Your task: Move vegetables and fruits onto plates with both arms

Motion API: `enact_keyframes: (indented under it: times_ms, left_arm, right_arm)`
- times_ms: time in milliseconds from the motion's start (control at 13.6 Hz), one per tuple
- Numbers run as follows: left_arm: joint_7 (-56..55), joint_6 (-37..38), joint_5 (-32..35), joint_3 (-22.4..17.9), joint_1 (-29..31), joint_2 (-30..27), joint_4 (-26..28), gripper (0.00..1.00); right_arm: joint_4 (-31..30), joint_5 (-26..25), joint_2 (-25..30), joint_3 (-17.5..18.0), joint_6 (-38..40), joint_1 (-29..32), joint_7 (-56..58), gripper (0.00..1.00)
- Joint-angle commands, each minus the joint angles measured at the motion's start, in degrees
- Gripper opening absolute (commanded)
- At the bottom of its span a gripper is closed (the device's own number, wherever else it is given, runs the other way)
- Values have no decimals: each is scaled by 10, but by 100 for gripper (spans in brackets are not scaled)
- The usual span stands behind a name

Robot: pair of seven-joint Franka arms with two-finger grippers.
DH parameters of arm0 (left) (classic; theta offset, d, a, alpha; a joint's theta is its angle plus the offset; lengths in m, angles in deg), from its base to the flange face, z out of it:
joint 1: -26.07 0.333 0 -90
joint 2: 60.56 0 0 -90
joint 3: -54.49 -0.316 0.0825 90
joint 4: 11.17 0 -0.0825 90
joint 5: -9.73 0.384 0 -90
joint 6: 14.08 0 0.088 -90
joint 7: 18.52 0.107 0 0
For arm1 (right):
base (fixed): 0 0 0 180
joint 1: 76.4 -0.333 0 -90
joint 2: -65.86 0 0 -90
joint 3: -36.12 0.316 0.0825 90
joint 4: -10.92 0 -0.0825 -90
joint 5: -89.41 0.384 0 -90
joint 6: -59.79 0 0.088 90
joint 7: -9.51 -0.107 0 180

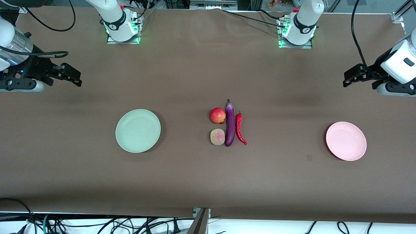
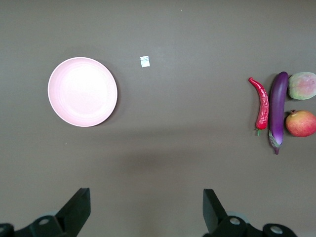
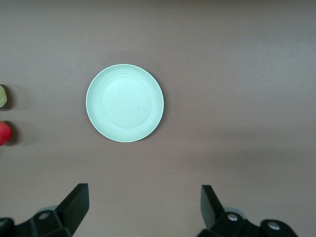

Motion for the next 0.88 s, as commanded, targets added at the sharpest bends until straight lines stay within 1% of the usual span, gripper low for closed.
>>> enact_keyframes:
  times_ms: [0, 806]
  left_arm:
    - [2, 11, -14, -1, 1, 9, -21, 100]
    - [-1, 13, -16, -1, -2, 9, -20, 100]
  right_arm:
    - [2, -5, -1, 2, -6, -3, -5, 100]
    - [0, -9, -1, 4, 4, -3, 4, 100]
